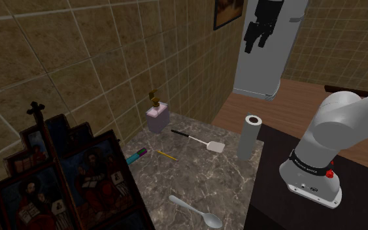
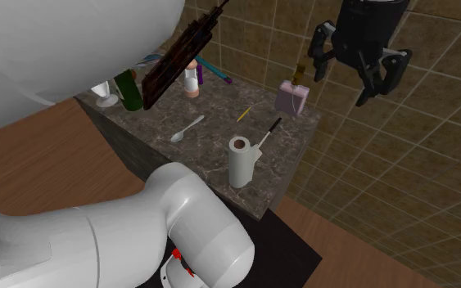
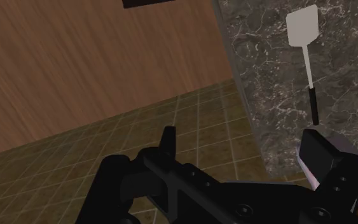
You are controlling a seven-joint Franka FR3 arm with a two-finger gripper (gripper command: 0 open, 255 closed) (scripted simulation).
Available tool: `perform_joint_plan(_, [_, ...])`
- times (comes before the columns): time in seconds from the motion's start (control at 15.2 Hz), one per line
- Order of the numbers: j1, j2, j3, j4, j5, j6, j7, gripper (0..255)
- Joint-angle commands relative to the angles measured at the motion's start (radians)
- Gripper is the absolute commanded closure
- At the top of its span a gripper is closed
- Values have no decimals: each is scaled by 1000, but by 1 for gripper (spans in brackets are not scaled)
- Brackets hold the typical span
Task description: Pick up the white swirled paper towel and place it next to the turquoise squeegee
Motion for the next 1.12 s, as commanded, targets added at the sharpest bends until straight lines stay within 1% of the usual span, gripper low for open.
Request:
perform_joint_plan(0.0, [0,0,0,0,0,0,0,0])
perform_joint_plan(0.59, [52,-116,82,-281,91,85,83,0])
perform_joint_plan(1.06, [125,-182,164,-471,195,155,155,0])
